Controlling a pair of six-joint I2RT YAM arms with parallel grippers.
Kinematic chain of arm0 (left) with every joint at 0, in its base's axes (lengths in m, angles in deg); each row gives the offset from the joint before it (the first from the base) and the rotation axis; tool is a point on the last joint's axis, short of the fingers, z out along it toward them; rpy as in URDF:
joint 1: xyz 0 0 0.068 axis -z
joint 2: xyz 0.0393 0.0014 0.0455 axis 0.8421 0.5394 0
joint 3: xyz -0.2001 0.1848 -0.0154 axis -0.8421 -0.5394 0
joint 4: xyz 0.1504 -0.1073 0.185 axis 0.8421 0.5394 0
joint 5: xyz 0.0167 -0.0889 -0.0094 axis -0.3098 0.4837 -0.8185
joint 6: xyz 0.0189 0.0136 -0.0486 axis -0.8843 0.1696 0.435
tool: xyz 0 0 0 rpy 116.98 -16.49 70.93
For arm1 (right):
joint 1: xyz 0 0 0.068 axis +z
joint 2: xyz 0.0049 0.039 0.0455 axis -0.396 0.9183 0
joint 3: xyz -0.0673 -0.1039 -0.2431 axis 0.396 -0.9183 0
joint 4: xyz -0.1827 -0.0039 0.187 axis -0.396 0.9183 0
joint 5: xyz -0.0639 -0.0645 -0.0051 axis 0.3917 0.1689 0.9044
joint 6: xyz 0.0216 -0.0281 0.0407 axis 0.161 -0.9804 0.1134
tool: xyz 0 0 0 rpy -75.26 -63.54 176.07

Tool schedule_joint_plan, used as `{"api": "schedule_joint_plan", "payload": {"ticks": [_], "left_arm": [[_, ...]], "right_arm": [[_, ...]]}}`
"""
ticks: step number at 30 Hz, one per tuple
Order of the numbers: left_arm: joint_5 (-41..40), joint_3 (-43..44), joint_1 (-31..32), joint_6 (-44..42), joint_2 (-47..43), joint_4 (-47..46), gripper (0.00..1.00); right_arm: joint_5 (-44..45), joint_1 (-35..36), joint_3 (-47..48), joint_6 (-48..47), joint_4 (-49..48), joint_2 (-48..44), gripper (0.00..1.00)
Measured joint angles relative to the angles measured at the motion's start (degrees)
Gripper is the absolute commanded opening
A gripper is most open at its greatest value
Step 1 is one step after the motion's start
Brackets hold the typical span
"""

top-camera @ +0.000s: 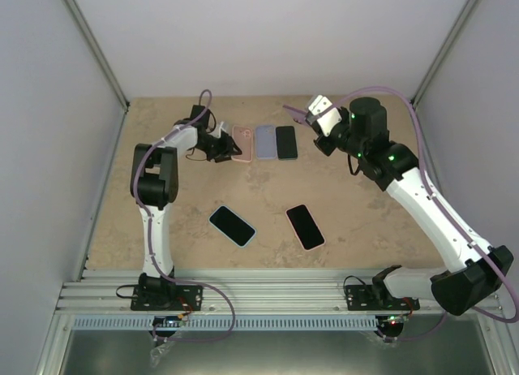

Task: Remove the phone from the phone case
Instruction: Place the phone case at the center of the board.

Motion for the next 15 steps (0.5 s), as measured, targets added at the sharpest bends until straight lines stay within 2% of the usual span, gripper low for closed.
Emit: {"api": "schedule_joint_plan", "payload": {"ticks": [3,5,9,10,15], "left_arm": [[0.0,0.0,0.0,-0.2,0.0,0.2,0.53],[0.0,0.0,0.0,-0.2,0.0,0.3,0.62],[-1.0,0.0,0.0,-0.3,-0.6,0.3,0.94],[-1.5,-0.2,0.0,-0.1,-1.3,0.3,0.99],[-6.1,-3.0,0.0,0.1,-8.1,-0.2,0.99]], "right_arm": [[-0.1,0.0,0.0,0.1,0.0,0.1,0.01],[-0.3,0.0,0.0,0.2,0.0,0.2,0.01],[-1.1,0.0,0.0,0.3,0.0,0.5,0.01],[-1.2,0.0,0.0,0.3,0.0,0.6,0.01],[-0.9,0.1,0.0,-0.2,-0.1,1.3,0.01]]}}
